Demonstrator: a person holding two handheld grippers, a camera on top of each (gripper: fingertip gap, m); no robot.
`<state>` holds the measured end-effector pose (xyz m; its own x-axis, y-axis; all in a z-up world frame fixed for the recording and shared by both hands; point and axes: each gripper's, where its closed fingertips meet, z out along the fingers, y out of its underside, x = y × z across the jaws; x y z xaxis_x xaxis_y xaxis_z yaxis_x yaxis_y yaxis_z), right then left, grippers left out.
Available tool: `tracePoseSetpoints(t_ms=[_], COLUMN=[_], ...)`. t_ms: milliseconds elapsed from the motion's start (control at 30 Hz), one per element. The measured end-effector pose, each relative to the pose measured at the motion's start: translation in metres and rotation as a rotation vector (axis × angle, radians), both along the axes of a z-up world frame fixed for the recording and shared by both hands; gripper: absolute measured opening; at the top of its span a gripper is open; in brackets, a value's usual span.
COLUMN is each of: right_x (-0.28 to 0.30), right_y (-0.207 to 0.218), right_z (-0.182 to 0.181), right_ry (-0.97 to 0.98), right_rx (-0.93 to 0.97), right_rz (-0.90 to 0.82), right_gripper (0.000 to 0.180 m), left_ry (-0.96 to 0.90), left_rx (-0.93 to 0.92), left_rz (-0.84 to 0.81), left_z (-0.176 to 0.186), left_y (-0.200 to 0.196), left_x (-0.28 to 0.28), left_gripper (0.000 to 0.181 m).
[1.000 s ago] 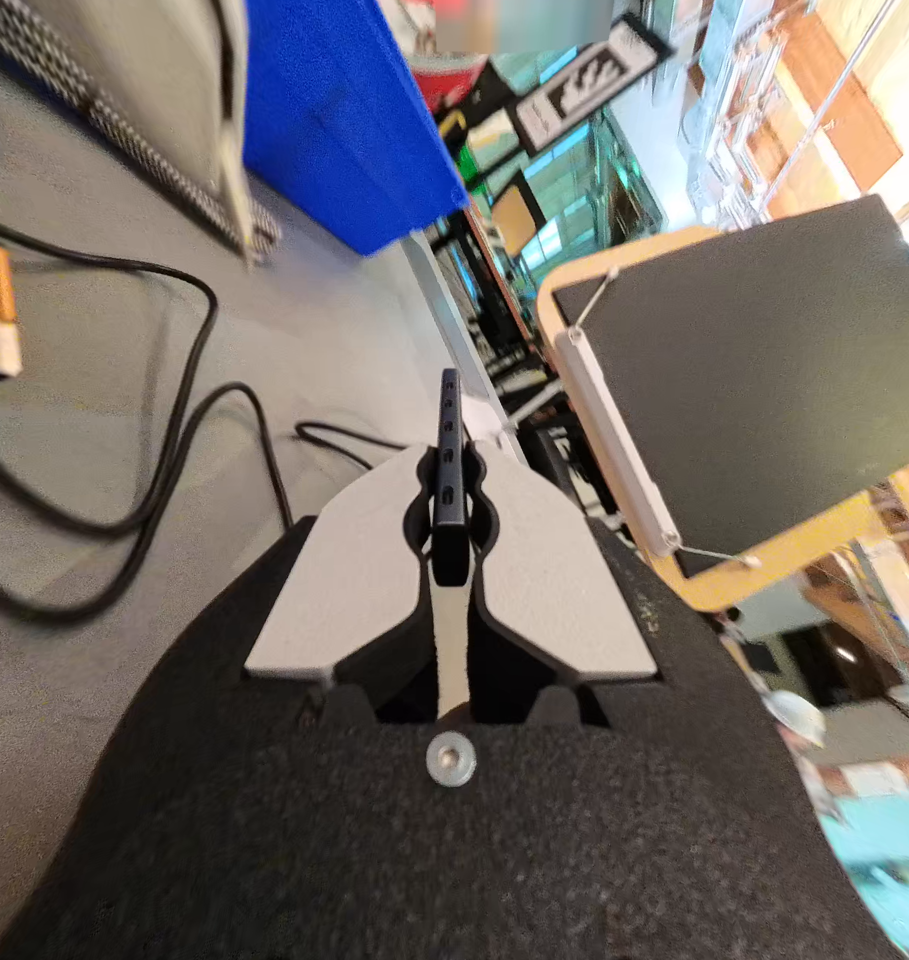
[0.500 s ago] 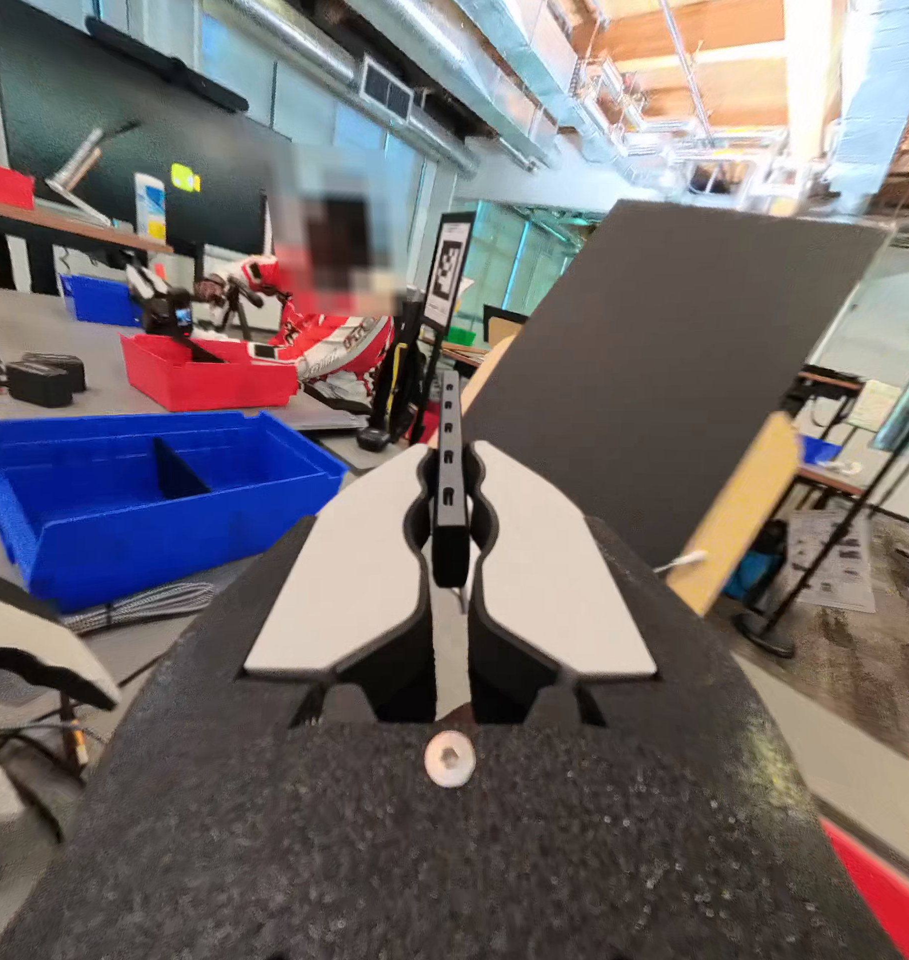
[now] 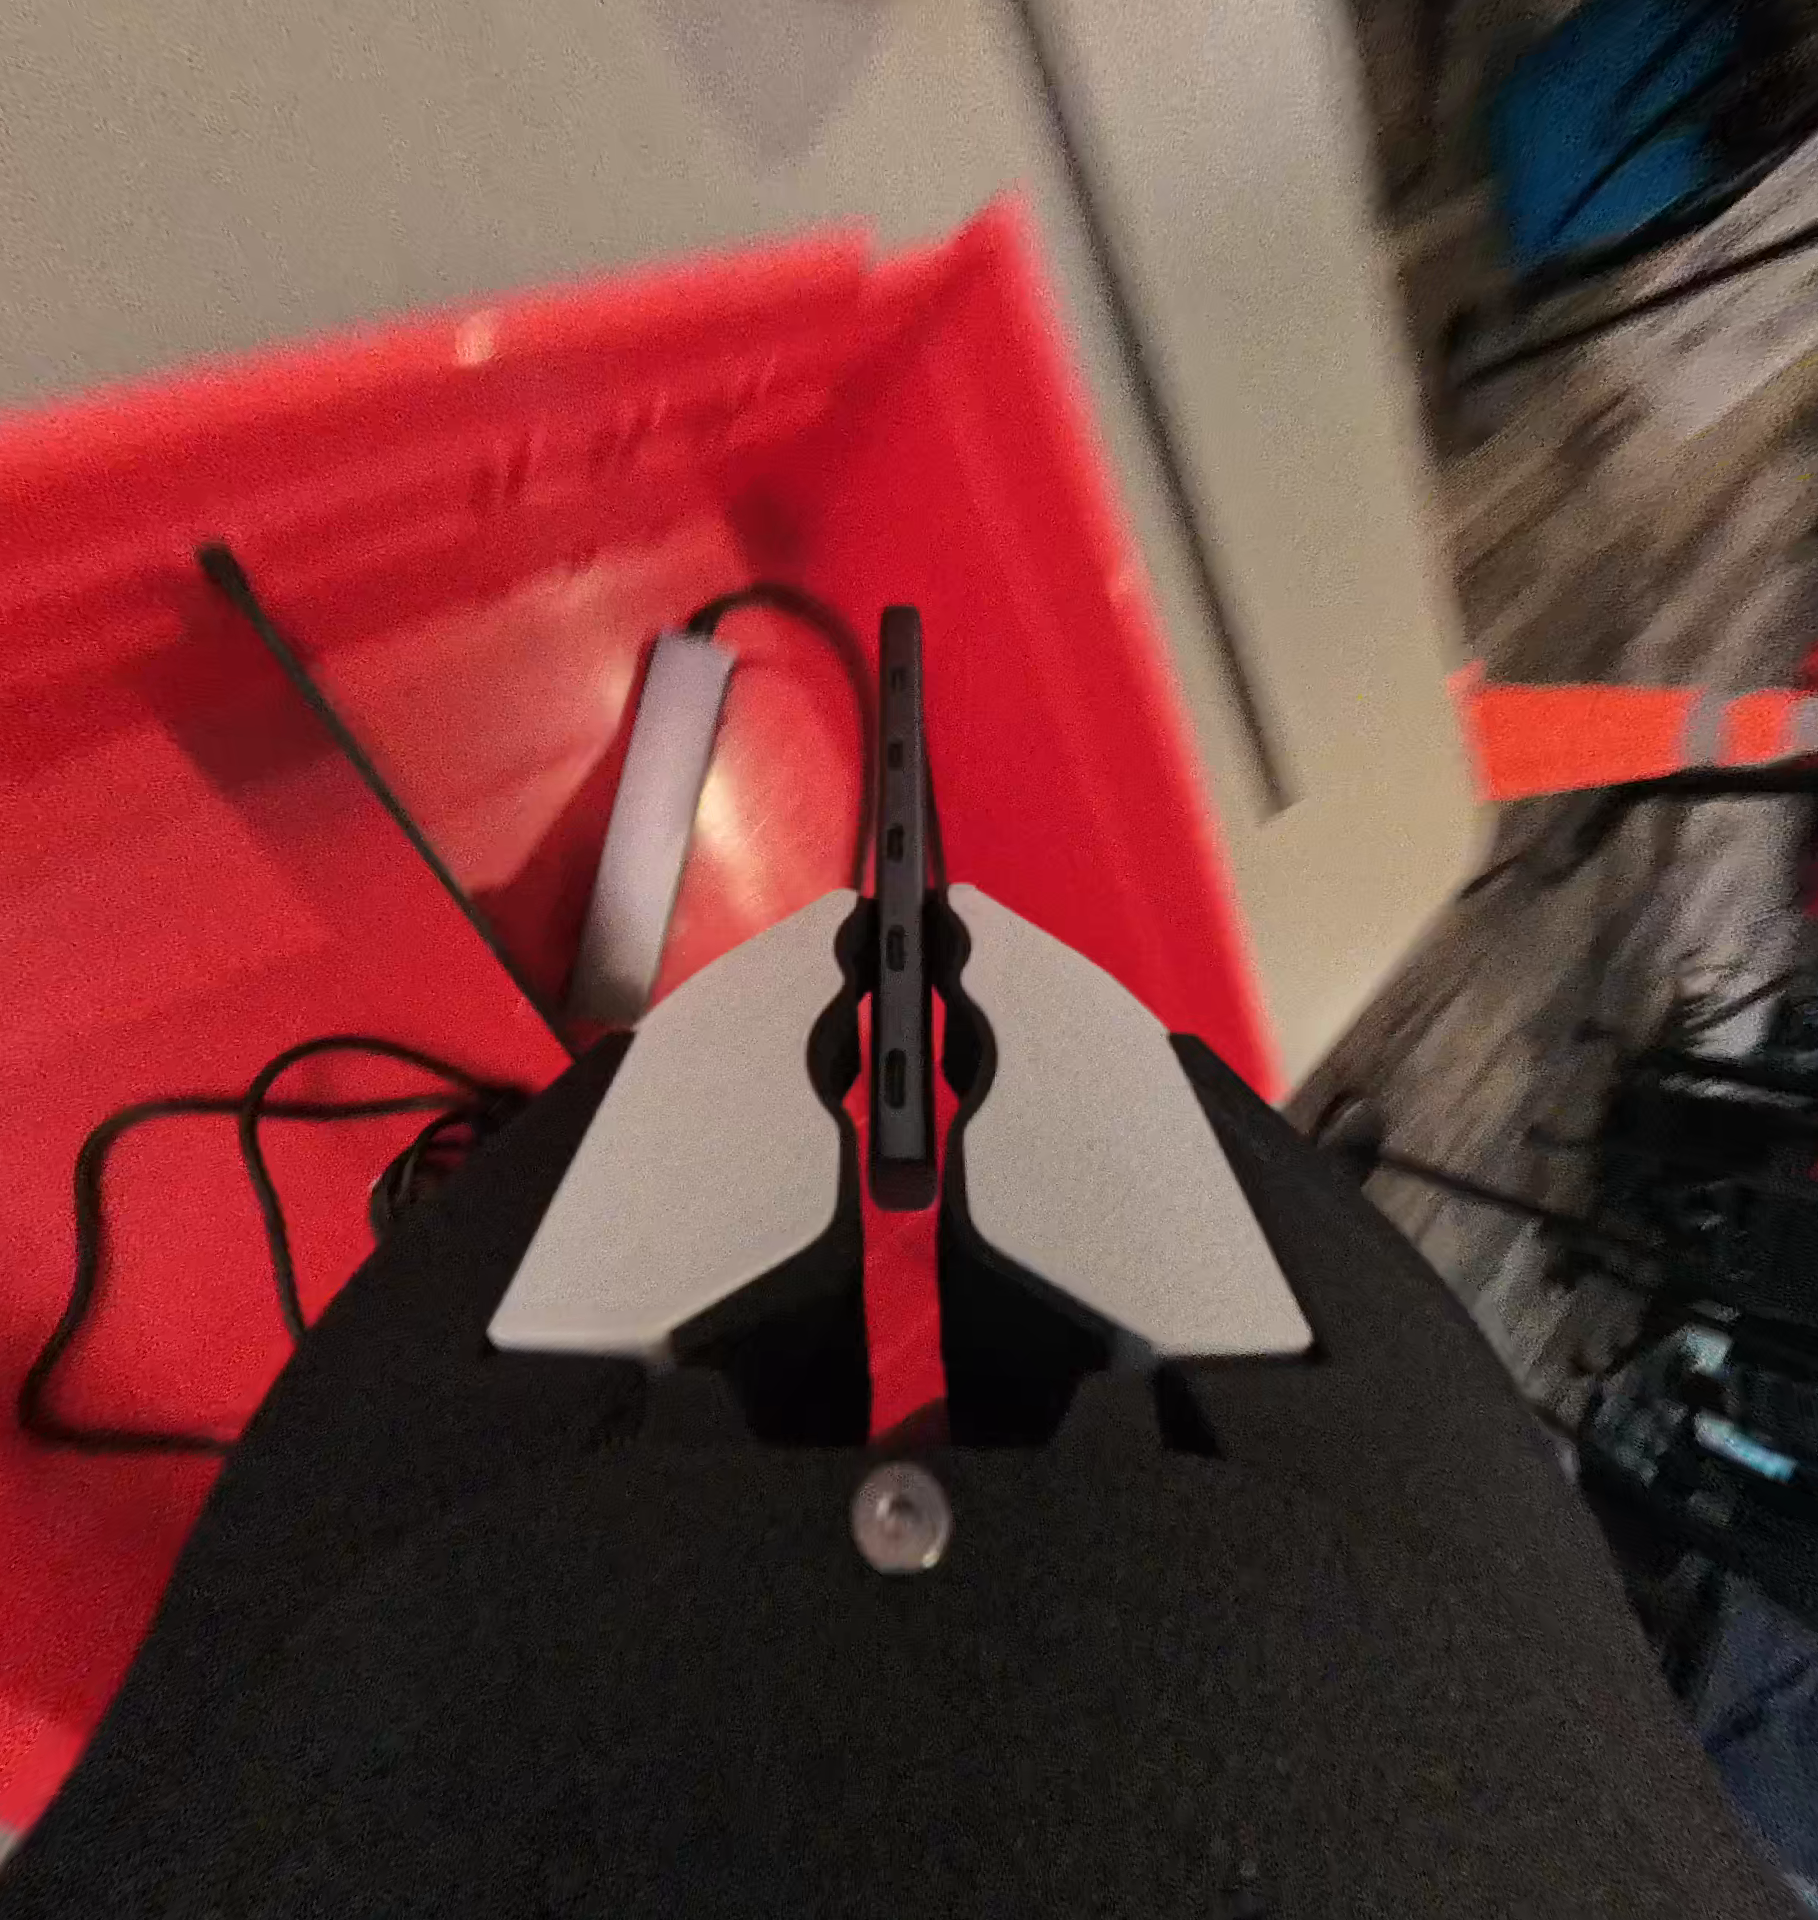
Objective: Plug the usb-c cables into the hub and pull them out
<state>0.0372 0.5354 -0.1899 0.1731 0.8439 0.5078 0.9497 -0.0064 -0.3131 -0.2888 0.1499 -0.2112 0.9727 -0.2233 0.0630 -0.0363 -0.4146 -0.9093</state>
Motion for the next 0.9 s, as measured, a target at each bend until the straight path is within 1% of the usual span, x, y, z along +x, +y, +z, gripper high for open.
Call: tracePoseSetpoints(t_ms=[33,67,100,133,167,200,267,333,400,467,533,567,600,633,700,733,767,833,867,900], right_x=[0.007,0.010,0.009,0.003,-0.004,-0.010,-0.008,-0.004,-0.006,-0.010,-0.025,-0.036,-0.047,-0.057,-0.071,-0.076,-0.081,-0.085,-0.086,-0.085], right_y=[-0.004,-0.008,-0.006,-0.003,-0.007,-0.012,-0.016,-0.023,-0.034,-0.057,-0.102,-0.133,-0.169,-0.205,-0.273,-0.302,-0.328,-0.370,-0.386,-0.398], right_z=[-0.024,-0.039,-0.038,-0.029,-0.020,-0.010,0.012,0.034,0.057,0.079,0.095,0.097,0.095,0.086,0.057,0.040,0.023,-0.006,-0.018,-0.028], right_ry=[-0.055,-0.070,-0.029,0.052,0.130,0.199,0.266,0.323,0.405,0.478,0.598,0.680,0.756,0.811,0.880,0.904,0.936,0.987,1.004,0.978], right_rx=[-0.112,-0.222,-0.262,-0.288,-0.348,-0.407,-0.472,-0.484,-0.415,-0.294,-0.223,-0.240,-0.295,-0.376,-0.557,-0.639,-0.718,-0.856,-0.907,-0.939], right_rz=[-0.037,-0.082,-0.122,-0.146,-0.151,-0.150,-0.173,-0.179,-0.148,-0.120,-0.040,0.016,0.073,0.123,0.190,0.208,0.213,0.205,0.194,0.187], right_gripper=[0.011,0.016,0.014,0.021,0.018,0.024,0.036,0.048,0.047,0.046,0.044,0.041,0.036,0.036,0.036,0.036,0.035,0.035,0.034,0.033], left_ry=[-0.006,-0.013,-0.007,0.005,0.008,0.002,-0.012,-0.006,0.016,0.044,0.076,0.089,0.101,0.117,0.153,0.188,0.243,0.319,0.291,0.231], left_rx=[-0.020,-0.048,-0.100,-0.161,-0.198,-0.223,-0.227,-0.230,-0.233,-0.238,-0.249,-0.250,-0.251,-0.249,-0.258,-0.315,-0.384,-0.433,-0.448,-0.459], left_rz=[0.037,0.071,0.117,0.167,0.178,0.169,0.171,0.158,0.149,0.156,0.143,0.117,0.070,0.032,-0.073,-0.138,-0.161,-0.093,-0.066,-0.036], left_z=[-0.004,-0.009,-0.019,-0.031,-0.038,-0.042,-0.043,-0.044,-0.045,-0.045,-0.046,-0.045,-0.043,-0.040,-0.033,-0.037,-0.043,-0.048,-0.049,-0.050], left_y=[-0.004,-0.007,-0.012,-0.016,-0.018,-0.020,-0.020,-0.021,-0.020,-0.018,-0.013,-0.010,-0.008,-0.004,0.002,0.000,-0.001,0.005,0.008,0.010], left_x=[-0.012,-0.024,-0.037,-0.050,-0.055,-0.056,-0.057,-0.055,-0.055,-0.060,-0.065,-0.064,-0.061,-0.058,-0.048,-0.044,-0.048,-0.070,-0.076,-0.080], left_gripper=[0.041,0.041,0.041,0.043,0.045,0.045,0.045,0.045,0.045,0.045,0.045,0.045,0.045,0.044,0.045,0.045,0.047,0.048,0.047,0.047])
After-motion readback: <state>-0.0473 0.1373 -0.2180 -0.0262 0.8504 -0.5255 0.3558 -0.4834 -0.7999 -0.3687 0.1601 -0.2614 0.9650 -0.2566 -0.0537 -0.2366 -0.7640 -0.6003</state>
